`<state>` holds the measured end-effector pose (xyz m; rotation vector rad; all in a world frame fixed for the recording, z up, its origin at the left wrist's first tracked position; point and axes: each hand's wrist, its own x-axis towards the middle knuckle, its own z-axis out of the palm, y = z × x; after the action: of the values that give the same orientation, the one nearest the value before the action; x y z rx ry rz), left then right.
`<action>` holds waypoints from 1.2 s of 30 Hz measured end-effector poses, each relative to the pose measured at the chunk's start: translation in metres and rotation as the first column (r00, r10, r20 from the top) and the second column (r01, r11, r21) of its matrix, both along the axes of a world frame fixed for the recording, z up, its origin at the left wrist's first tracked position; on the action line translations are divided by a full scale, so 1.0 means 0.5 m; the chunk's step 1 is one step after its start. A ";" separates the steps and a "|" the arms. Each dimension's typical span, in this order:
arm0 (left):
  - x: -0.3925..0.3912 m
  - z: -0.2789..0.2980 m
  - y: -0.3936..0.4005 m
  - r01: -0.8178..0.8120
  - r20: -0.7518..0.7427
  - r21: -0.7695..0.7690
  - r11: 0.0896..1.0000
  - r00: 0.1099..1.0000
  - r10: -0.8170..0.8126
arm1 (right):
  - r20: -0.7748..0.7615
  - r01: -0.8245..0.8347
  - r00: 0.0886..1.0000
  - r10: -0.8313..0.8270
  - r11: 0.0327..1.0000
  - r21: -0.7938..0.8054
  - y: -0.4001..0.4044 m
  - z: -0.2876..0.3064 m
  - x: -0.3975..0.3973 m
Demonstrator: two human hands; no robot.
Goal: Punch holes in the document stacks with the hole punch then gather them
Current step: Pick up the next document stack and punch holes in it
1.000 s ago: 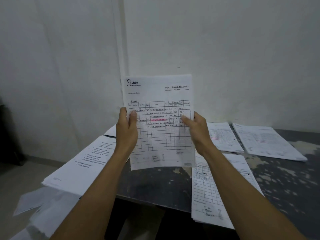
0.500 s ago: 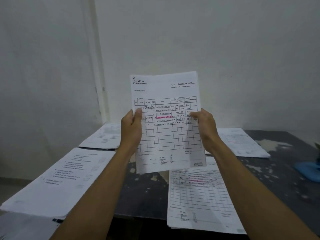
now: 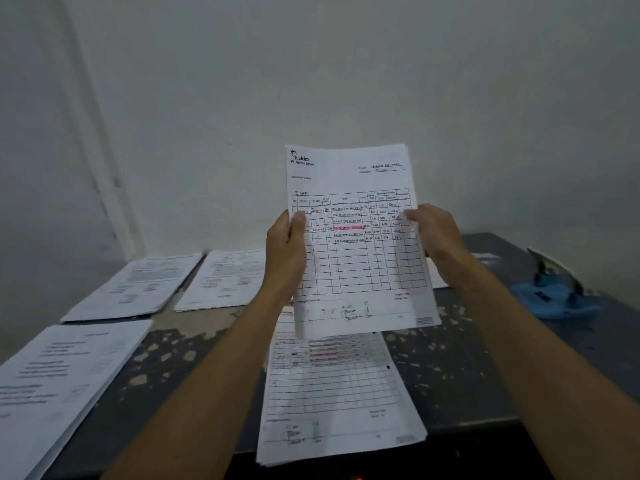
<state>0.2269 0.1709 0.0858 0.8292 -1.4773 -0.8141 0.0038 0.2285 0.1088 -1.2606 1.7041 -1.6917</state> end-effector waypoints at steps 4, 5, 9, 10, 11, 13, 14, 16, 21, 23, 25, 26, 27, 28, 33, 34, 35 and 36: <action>-0.078 -0.019 -0.005 0.036 0.023 0.050 0.998 0.999 -0.037 | -0.144 0.162 0.976 -0.164 0.986 -0.029 0.013 -0.007 -0.091; -0.097 -0.024 -0.007 0.053 0.012 0.068 0.996 0.998 -0.054 | -0.190 0.211 0.957 -0.219 0.976 -0.058 0.019 -0.006 -0.115; -0.170 -0.044 -0.019 0.084 0.031 0.165 0.983 0.995 -0.091 | -0.429 0.358 0.827 -0.364 0.929 -0.099 0.040 -0.002 -0.211; -0.188 -0.049 -0.023 0.098 0.028 0.188 0.977 0.994 -0.106 | -0.474 0.385 0.796 -0.377 0.919 -0.084 0.045 -0.003 -0.236; -0.207 -0.055 -0.026 0.110 0.033 0.208 0.972 0.992 -0.119 | -0.507 0.415 0.770 -0.387 0.907 -0.063 0.049 -0.004 -0.262; -0.242 -0.068 -0.027 0.122 0.058 0.243 0.962 0.988 -0.140 | -0.569 0.465 0.728 -0.382 0.886 -0.001 0.054 -0.006 -0.311; -0.260 -0.075 -0.027 0.132 0.064 0.263 0.956 0.986 -0.153 | -0.597 0.479 0.714 -0.365 0.877 0.037 0.055 -0.009 -0.334; -0.296 -0.091 -0.029 0.151 0.063 0.307 0.940 0.982 -0.178 | -0.630 0.485 0.710 -0.314 0.867 0.114 0.052 -0.017 -0.375; -0.380 -0.121 -0.036 0.179 0.058 0.398 0.900 0.974 -0.219 | -0.609 0.420 0.773 -0.179 0.864 0.279 0.034 -0.043 -0.457; -0.413 -0.130 -0.037 0.182 0.078 0.417 0.890 0.969 -0.234 | -0.558 0.375 0.819 -0.133 0.860 0.345 0.023 -0.059 -0.490; -0.445 -0.139 -0.037 0.193 0.072 0.441 0.876 0.966 -0.249 | -0.477 0.338 0.872 -0.113 0.844 0.417 0.011 -0.077 -0.518; -0.460 -0.144 -0.037 0.199 0.067 0.456 0.867 0.964 -0.257 | -0.450 0.331 0.887 -0.105 0.824 0.460 0.006 -0.085 -0.529; -0.474 -0.149 -0.038 0.204 0.065 0.474 0.857 0.962 -0.265 | -0.429 0.324 0.898 -0.094 0.802 0.502 0.000 -0.093 -0.537; -0.487 -0.153 -0.037 0.208 0.062 0.490 0.846 0.960 -0.272 | -0.428 0.321 0.901 -0.075 0.779 0.539 -0.005 -0.100 -0.545; -0.547 -0.174 -0.034 0.192 0.070 0.547 0.815 0.959 -0.274 | -0.397 0.269 0.917 -0.023 0.771 0.577 0.001 -0.123 -0.566; -0.557 -0.178 -0.034 0.188 0.067 0.553 0.811 0.961 -0.269 | -0.380 0.240 0.925 -0.001 0.776 0.583 0.004 -0.125 -0.566; -0.566 -0.182 -0.033 0.183 0.061 0.560 0.808 0.963 -0.261 | -0.352 0.208 0.936 0.016 0.782 0.587 0.008 -0.123 -0.564; -0.574 -0.185 -0.032 0.171 0.064 0.568 0.805 0.966 -0.250 | -0.320 0.175 0.947 0.027 0.792 0.585 0.010 -0.122 -0.564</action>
<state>-0.0602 0.1547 -0.0067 1.1855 -1.4835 -1.4290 -0.2780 0.2334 0.0478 -1.1802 2.2628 -0.8543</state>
